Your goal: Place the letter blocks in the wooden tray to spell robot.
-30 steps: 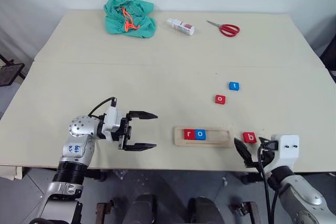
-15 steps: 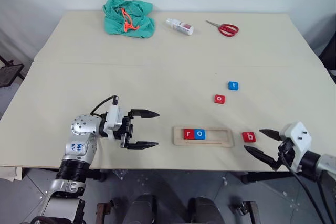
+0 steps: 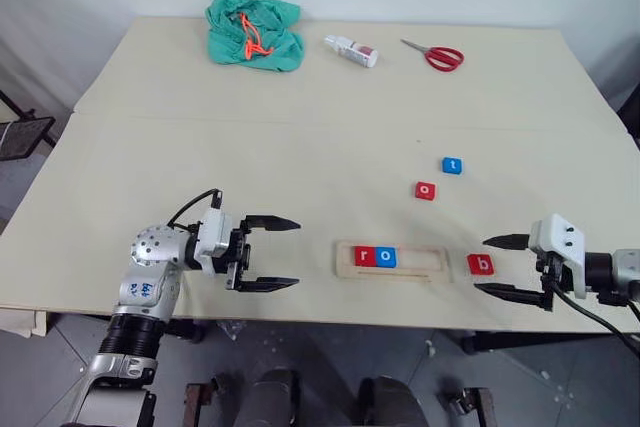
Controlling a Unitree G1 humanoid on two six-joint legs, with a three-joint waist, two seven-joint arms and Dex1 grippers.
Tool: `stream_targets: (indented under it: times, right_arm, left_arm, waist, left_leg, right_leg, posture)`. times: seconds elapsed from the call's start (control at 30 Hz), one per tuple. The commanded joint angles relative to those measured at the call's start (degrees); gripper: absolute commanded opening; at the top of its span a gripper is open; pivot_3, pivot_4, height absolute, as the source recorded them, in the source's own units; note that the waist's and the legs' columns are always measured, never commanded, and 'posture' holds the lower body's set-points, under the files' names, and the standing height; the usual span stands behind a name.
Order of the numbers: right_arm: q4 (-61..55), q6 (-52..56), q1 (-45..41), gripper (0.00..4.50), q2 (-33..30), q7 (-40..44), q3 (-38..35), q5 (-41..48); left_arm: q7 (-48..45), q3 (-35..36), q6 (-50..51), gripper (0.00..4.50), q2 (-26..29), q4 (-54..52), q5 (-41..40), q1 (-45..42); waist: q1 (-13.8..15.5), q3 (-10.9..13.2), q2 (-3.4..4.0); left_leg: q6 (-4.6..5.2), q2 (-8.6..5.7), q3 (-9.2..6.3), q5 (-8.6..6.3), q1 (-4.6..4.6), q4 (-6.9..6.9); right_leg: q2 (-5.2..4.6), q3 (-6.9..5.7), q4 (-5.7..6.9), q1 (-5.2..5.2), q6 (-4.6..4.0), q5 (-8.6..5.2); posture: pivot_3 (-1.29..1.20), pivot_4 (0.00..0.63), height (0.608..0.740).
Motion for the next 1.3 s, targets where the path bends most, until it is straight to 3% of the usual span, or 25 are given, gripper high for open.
stream_targets:
  times: [0.03, 0.3, 0.4, 0.63, 0.87, 1.07, 1.3]
  right_arm:
    - [4.35, -5.96, -3.6, 4.47, -1.8, 3.67, 2.66, -3.31]
    - [11.37, -9.55, -10.0, 4.47, 0.05, 5.78, 6.25, -5.36]
    - [12.35, -9.38, -11.23, 3.93, 0.47, 6.31, 7.6, -6.1]
    - [12.5, -7.7, -12.02, 1.47, 0.5, 5.21, 7.74, -6.5]
    - [-4.39, 10.42, -12.12, 1.46, 0.48, 0.19, 3.22, 2.51]
    - [-15.89, 21.68, -11.85, 1.46, 0.89, -3.85, 5.13, 5.19]
    - [-18.87, 23.01, -12.08, 1.46, 3.29, -5.79, 11.39, 2.22]
  left_arm:
    - [0.66, 1.04, 0.25, 4.5, 0.95, -3.0, -0.78, 1.29]
    - [1.94, 1.59, 1.05, 4.5, 1.91, -6.24, -1.36, 4.09]
    - [2.36, 1.67, 1.32, 4.5, 2.15, -7.11, -1.42, 4.59]
    - [2.18, 1.44, 1.0, 4.5, 2.17, -6.12, -1.19, 3.62]
    - [1.33, 0.81, 0.16, 4.5, 1.5, -3.09, -0.54, 0.9]
    - [-0.65, 0.42, -1.19, 4.5, 1.34, 0.19, -0.22, -1.03]
    - [-1.45, -0.08, -2.39, 4.5, 0.57, 1.68, 0.12, -1.93]
  waist:
    - [-0.02, 0.0, 0.0]
    - [0.1, 0.0, 0.0]
    - [0.07, 0.0, 0.0]
    - [0.1, 0.0, 0.0]
    - [0.1, 0.0, 0.01]
    - [0.17, 0.0, 0.01]
    - [0.2, 0.0, 0.0]
  left_leg:
    - [0.0, 0.0, 0.01, 0.0, 0.0, 0.01]
    - [0.0, 0.01, -0.02, 0.0, -0.03, 0.03]
    - [0.0, 0.01, -0.04, 0.0, -0.05, 0.05]
    - [0.0, 0.01, -0.04, 0.0, -0.05, 0.05]
    - [-0.01, 0.04, -0.03, 0.0, -0.07, 0.05]
    - [-0.01, 0.02, -0.05, -0.01, -0.08, 0.05]
    - [-0.01, -0.02, -0.1, -0.01, -0.11, 0.06]
  right_leg:
    - [0.0, 0.0, 0.0, -0.01, 0.0, 0.0]
    - [0.0, -0.03, -0.01, -0.01, 0.0, 0.0]
    - [0.0, -0.04, -0.01, -0.01, 0.0, 0.0]
    - [0.0, -0.05, -0.01, 0.0, 0.0, 0.0]
    - [0.01, -0.05, 0.0, -0.04, 0.0, 0.0]
    - [0.01, -0.06, 0.0, -0.04, 0.0, 0.0]
    - [-0.01, -0.08, 0.0, -0.04, 0.0, 0.0]
  posture:
    - [0.0, 0.15, 0.74]
    - [0.0, 0.15, 0.74]
    - [0.0, 0.15, 0.74]
    - [0.0, 0.15, 0.74]
    - [0.0, 0.15, 0.74]
    - [0.0, 0.15, 0.74]
    - [0.0, 0.15, 0.74]
